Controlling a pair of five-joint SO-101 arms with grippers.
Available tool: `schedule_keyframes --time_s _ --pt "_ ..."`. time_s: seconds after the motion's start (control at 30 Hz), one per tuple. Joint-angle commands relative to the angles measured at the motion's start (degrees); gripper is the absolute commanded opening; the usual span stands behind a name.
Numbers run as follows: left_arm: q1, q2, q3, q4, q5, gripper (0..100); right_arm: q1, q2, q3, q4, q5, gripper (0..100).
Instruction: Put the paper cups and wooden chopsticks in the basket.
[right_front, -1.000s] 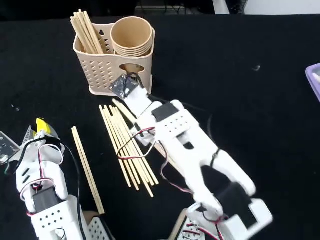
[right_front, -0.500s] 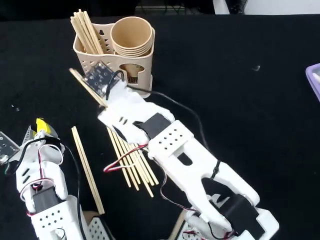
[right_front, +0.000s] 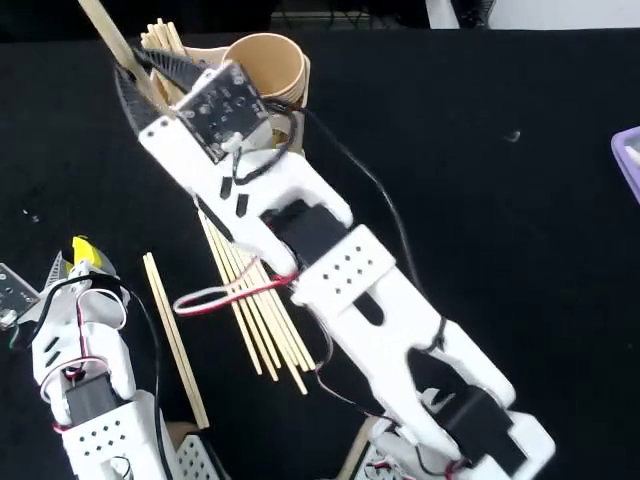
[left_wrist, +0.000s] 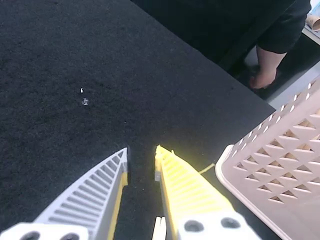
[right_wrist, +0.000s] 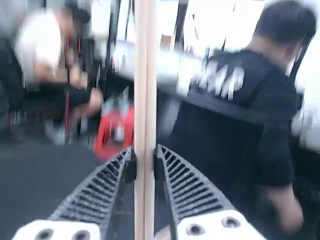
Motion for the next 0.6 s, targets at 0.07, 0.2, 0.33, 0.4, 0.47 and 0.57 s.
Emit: schedule_keyframes --time_s 0.07,0.2,0.33,0.4,0.47,0.57 --pt "0.66 -0.7 1.36 -1.05 -0.35 10 3.96 9.36 -7.34 -18.37 -0.18 1.1" --pt "0.66 -0.7 1.36 -1.05 -0.35 10 5.8 17.45 -14.46 -18.81 -0.18 1.1" --pt "0.66 -0.7 1.36 -1.14 -0.35 10 7.3 23.43 -16.92 -18.73 0.0 1.1" --pt "0.66 -0.7 1.36 -1.14 -0.35 10 8.26 24.92 -17.01 -18.73 0.0 1.1" --pt "0.66 -0.7 1.36 -1.14 -0.35 10 8.79 25.45 -16.48 -17.76 0.0 1.1" --pt "0.66 -0.7 1.36 -1.14 -0.35 10 8.79 25.36 -17.89 -7.56 0.0 1.4"
